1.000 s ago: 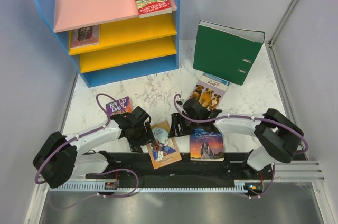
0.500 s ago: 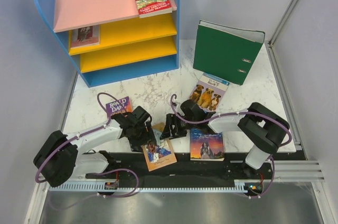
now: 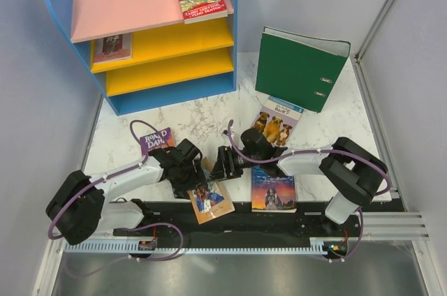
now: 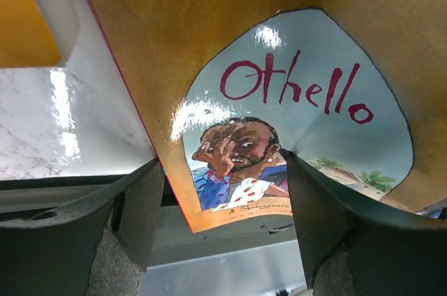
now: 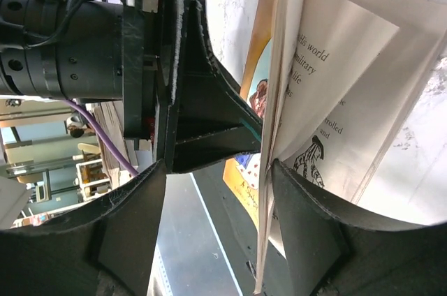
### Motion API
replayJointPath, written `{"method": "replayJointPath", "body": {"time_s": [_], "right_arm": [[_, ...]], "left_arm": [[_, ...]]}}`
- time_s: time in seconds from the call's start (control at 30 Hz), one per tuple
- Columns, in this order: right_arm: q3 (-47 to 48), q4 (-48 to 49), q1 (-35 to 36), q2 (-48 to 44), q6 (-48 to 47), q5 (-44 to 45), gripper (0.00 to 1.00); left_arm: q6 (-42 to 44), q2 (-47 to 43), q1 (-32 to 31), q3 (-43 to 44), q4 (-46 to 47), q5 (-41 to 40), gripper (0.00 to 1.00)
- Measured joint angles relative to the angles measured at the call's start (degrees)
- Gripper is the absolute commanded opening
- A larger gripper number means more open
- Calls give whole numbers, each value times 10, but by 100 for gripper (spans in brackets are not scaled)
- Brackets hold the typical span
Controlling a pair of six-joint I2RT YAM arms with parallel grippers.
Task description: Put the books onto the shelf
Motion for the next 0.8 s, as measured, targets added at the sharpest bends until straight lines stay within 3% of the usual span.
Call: {"method": "replayJointPath", "body": {"time_s": [0.17, 0.33, 0.53, 0.67, 0.8], "right_arm": [[3, -21, -2, 0, -16, 5, 62], [45, -124, 0, 11, -64, 37, 58], [55, -133, 0, 47, -78, 56, 44], [38, -90, 0, 71, -58, 66, 2], [31, -60, 0, 76, -41, 63, 0]], "left_arm": [[0, -35, 0, 0, 16, -53, 77], [0, -78, 0, 0, 26, -86, 77], [0, -80, 0, 0, 27, -97, 77], [0, -72, 0, 3, 27, -98, 77], [0, -82, 0, 4, 36, -99, 77]]}}
